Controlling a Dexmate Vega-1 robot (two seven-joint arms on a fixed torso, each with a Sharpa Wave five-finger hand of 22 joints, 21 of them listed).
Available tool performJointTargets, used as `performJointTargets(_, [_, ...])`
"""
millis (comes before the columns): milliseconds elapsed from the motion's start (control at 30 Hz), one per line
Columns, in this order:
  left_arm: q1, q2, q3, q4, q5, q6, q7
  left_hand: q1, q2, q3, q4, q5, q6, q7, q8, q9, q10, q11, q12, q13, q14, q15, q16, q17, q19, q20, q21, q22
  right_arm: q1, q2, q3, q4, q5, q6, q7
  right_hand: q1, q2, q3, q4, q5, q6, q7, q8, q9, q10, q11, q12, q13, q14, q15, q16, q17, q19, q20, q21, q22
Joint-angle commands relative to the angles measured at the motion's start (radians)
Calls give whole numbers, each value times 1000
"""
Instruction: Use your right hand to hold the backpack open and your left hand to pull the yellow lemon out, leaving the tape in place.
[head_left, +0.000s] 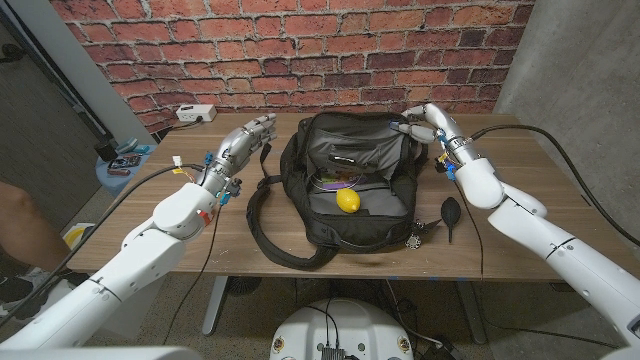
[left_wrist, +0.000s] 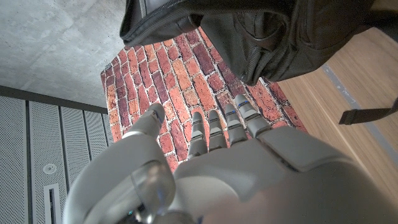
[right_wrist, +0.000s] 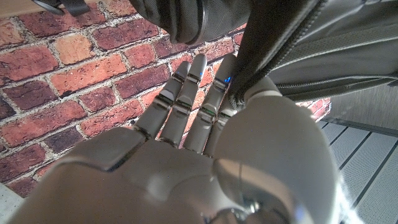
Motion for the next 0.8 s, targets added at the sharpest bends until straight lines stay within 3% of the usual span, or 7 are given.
performJointTargets(33, [39, 12, -26, -48, -6, -8, -7, -15, 1, 0, 13, 5, 17, 2, 3, 2, 21, -4, 9, 4, 33, -9, 14, 9, 17, 3, 9, 5, 36, 4, -17, 16, 10, -17, 7, 6, 5, -9, 0, 7, 8, 1, 7, 2, 4, -1, 8, 1, 13, -134, -3, 2, -7, -90, -2, 3])
performJointTargets(300, [55, 27, -38, -67, -12, -8, -30, -19, 1, -8, 19, 8, 112, 10, 26, 4, 117, -35, 45, 19, 120, -50, 55, 34, 60, -15, 32, 15, 50, 9, -23, 15, 18, -31, 9, 7, 6, -12, 1, 7, 8, 2, 7, 2, 5, -1, 9, 3, 11, -133, -6, 2, -7, -90, -2, 3])
performJointTargets(500, [65, 34, -48, -78, -10, -9, -37, -19, 12, -11, 31, 11, 211, 22, 53, 10, 189, -47, 76, 37, 171, -64, 94, 65, 81, -9, 49, 23, 54, 7, -28, 11, 16, -34, 8, 8, 7, -14, 1, 7, 7, 2, 6, 2, 4, -1, 9, 3, 12, -133, -7, 3, -7, -90, -2, 3])
performJointTargets(567, [69, 37, -52, -83, -4, -8, -35, -16, 14, -11, 33, 11, 234, 18, 60, 12, 205, -47, 84, 42, 193, -72, 109, 74, 85, -9, 53, 25, 56, 9, -29, 11, 16, -37, 6, 9, 7, -15, 1, 7, 7, 2, 6, 2, 4, -1, 8, 2, 12, -133, -7, 3, -7, -91, -2, 3])
performJointTargets(600, [72, 40, -55, -86, -3, -7, -35, -11, 15, -10, 34, 13, 267, 11, 72, 19, 237, -63, 100, 53, 214, -76, 126, 87, 95, -15, 61, 27, 56, 11, -29, 9, 16, -42, 3, 9, 8, -15, 1, 7, 7, 2, 6, 2, 3, -1, 8, 3, 12, -134, -8, 4, -7, -91, -2, 3])
performJointTargets(667, [75, 43, -59, -90, -4, -6, -39, -6, 14, -11, 32, 13, 290, 6, 81, 23, 251, -71, 108, 60, 228, -80, 139, 97, 101, -15, 66, 29, 60, 11, -32, 13, 17, -38, 4, 11, 8, -16, 0, 7, 7, 2, 5, 2, 4, -1, 8, 2, 12, -135, -8, 4, -7, -91, -2, 3])
performJointTargets(800, [83, 54, -66, -101, 0, 2, -44, 8, 5, -17, 18, 14, 342, -7, 100, 32, 299, -78, 134, 79, 267, -99, 173, 119, 123, -26, 82, 33, 66, 16, -36, 16, 16, -43, 3, 12, 9, -17, 1, 7, 8, 2, 5, 3, 3, -1, 8, 3, 13, -134, -8, 4, -7, -91, -2, 3])
